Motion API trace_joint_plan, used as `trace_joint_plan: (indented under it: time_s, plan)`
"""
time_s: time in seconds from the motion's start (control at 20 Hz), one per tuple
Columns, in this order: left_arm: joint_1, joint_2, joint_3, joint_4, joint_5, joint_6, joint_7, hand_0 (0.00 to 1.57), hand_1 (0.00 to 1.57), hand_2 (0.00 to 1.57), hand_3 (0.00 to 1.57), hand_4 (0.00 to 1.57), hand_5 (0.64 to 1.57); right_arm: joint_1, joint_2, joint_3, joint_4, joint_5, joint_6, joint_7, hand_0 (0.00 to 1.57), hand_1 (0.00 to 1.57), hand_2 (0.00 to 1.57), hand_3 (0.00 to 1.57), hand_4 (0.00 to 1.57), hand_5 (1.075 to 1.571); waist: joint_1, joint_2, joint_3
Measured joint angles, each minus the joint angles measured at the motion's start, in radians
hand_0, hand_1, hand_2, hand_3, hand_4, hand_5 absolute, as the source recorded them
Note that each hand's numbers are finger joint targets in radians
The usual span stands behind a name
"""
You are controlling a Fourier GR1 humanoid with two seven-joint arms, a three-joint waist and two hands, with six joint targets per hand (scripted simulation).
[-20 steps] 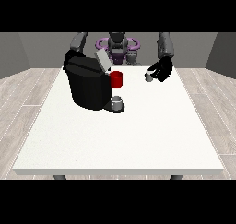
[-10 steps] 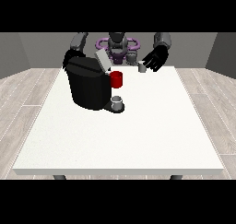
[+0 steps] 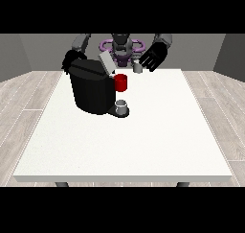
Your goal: Insert the coffee pod into the coffee machine and close the lid
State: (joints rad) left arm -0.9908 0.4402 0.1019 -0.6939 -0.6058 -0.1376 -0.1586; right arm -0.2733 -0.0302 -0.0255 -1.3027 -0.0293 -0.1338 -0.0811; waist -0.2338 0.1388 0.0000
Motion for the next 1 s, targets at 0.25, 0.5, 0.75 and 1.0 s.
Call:
trace_joint_plan:
  time_s: [0.25,0.5,0.75,1.0]
  plan:
    - [-0.069,0.013,0.022,0.014,0.001,-0.001,0.033,1.26,1.26,1.32,1.25,0.52,1.571,-0.031,0.0,0.009,-0.035,0.01,-0.013,0.033,0.0,0.0,0.0,0.0,0.54,1.571,-0.032,0.031,0.0]
    - [-0.126,0.026,0.028,0.024,-0.007,-0.011,0.049,1.28,1.28,1.31,1.23,0.5,1.571,-0.053,-0.003,0.008,-0.054,0.016,-0.02,0.044,0.0,0.0,0.0,0.0,0.48,1.571,-0.053,0.061,0.0002]
    - [-0.129,0.012,0.027,0.031,-0.015,0.006,0.042,1.31,1.31,1.33,1.24,0.49,1.571,-0.058,-0.016,-0.006,-0.068,0.013,-0.024,0.051,0.0,0.0,0.0,0.0,0.48,1.571,-0.056,0.076,0.0004]
    - [-0.15,0.012,0.028,0.039,-0.02,-0.005,0.045,1.33,1.33,1.34,1.23,0.5,1.571,-0.058,-0.018,-0.021,-0.06,0.002,-0.019,0.029,0.0,0.0,0.0,0.0,0.52,1.571,-0.053,0.095,0.0003]
